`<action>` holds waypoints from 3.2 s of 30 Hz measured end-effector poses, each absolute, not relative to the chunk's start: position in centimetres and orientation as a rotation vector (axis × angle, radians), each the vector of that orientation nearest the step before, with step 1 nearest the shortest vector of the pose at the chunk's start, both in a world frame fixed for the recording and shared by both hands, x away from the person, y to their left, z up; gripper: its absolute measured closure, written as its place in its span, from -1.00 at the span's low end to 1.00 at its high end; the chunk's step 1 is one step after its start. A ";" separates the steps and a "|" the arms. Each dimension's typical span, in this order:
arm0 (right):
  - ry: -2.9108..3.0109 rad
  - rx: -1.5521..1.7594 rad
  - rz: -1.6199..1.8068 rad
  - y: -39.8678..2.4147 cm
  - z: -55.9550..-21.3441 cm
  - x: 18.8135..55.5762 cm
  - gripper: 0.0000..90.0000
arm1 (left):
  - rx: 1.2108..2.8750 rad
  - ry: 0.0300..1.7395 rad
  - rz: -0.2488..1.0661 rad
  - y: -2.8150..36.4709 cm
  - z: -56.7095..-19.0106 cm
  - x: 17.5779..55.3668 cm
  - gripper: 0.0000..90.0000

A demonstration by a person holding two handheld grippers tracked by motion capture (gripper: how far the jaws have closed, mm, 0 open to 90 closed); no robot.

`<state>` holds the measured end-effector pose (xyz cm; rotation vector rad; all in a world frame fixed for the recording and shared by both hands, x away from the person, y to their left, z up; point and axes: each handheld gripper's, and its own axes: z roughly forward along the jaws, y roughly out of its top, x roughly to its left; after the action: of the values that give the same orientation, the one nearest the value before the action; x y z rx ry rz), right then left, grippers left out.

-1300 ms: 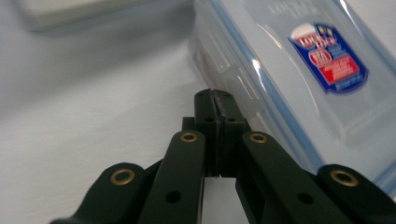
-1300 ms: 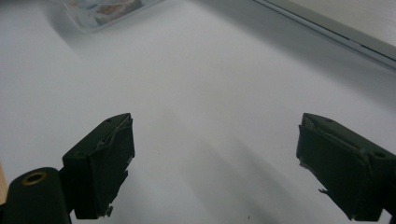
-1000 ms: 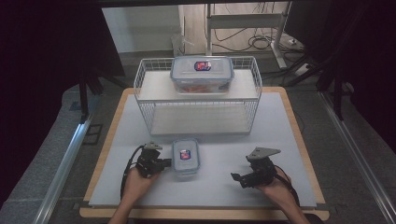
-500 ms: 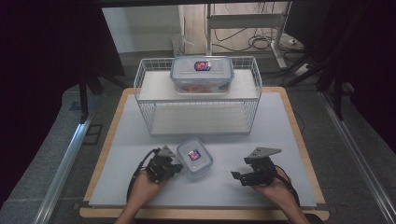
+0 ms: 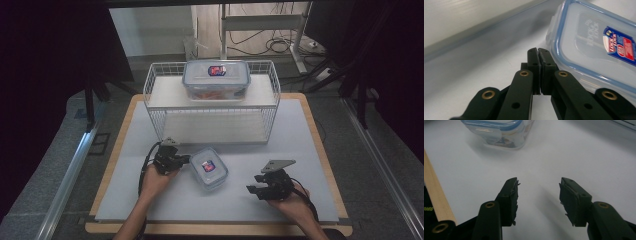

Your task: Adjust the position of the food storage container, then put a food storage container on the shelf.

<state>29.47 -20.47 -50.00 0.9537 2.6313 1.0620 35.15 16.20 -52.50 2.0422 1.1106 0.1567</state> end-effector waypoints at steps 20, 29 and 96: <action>2.738 0.875 0.996 -18.7 -50.4 27.9 0.77 | 2.189 0.945 0.045 11.1 -52.5 30.4 0.99; 2.650 0.936 0.956 -19.5 -50.5 29.0 0.77 | 2.160 0.967 -0.012 11.1 -52.5 28.2 0.98; 2.532 0.911 1.137 -21.9 -50.2 30.2 -0.90 | 2.117 1.013 0.242 14.4 -51.5 25.9 -0.90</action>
<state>30.16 -21.94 -50.21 0.9106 2.5320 1.1373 25.87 14.40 -51.48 2.1168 1.0127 0.2417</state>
